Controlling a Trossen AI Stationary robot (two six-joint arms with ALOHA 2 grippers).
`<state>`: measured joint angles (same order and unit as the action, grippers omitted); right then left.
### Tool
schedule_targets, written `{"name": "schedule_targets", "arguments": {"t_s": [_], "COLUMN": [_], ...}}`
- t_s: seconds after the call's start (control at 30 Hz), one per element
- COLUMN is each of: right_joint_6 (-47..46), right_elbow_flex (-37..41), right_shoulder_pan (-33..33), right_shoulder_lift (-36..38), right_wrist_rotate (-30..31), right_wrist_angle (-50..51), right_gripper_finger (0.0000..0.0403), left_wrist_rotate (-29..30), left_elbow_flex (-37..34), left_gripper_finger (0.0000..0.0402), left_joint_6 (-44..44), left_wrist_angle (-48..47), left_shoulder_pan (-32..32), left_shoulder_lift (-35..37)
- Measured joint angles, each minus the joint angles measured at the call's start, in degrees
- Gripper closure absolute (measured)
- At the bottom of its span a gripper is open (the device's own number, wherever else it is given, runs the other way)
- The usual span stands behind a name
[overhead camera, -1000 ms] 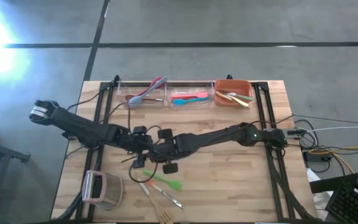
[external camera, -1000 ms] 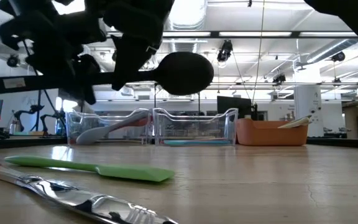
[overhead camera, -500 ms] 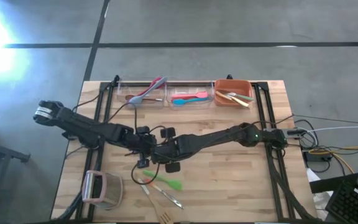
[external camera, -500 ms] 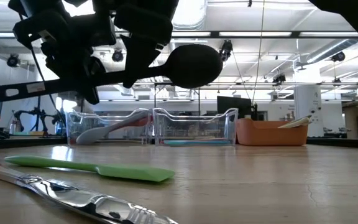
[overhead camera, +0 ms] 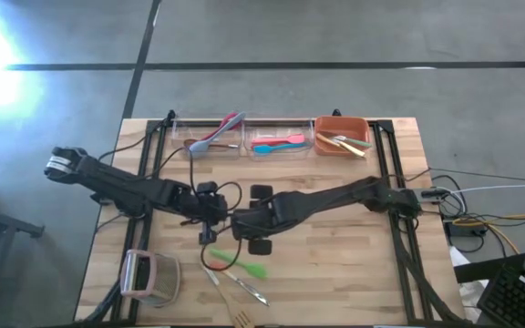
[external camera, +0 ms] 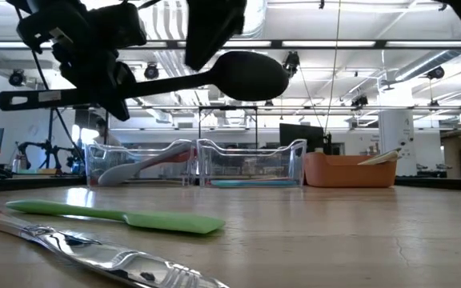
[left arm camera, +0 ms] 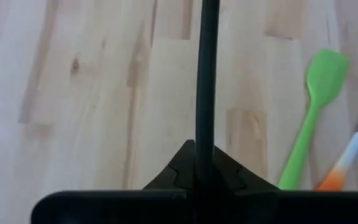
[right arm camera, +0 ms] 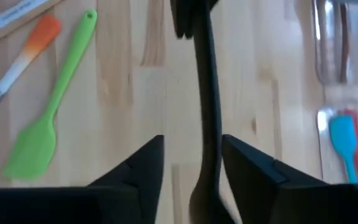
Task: Pick & Place Kitchen Items
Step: Put the black serving spoon into the left transparent bin
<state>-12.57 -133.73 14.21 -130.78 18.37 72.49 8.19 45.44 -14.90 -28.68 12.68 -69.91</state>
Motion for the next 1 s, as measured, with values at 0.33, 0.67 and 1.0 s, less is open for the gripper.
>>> {"name": "schedule_targets", "arguments": {"t_s": [0.33,0.67,1.0], "right_joint_6": [-15.95,-28.14,-44.73], "right_elbow_flex": [-0.04,6.75,25.36], "right_shoulder_pan": [4.25,8.92,11.13], "right_shoulder_lift": [7.21,14.23,21.96], "right_wrist_rotate": [5.93,11.62,17.64], "right_wrist_angle": [14.78,17.23,17.32], "right_gripper_finger": [0.0212,0.0233,0.0251], "left_wrist_rotate": [7.54,16.42,18.57], "left_elbow_flex": [1.28,3.14,1.13], "left_gripper_finger": [0.0389,0.0389,0.0389], "left_joint_6": [0.14,10.73,24.38], "left_wrist_angle": [-6.03,-9.25,4.44], "left_shoulder_pan": [-3.38,-11.05,-26.05], "left_shoulder_lift": [3.76,10.91,11.28]}}
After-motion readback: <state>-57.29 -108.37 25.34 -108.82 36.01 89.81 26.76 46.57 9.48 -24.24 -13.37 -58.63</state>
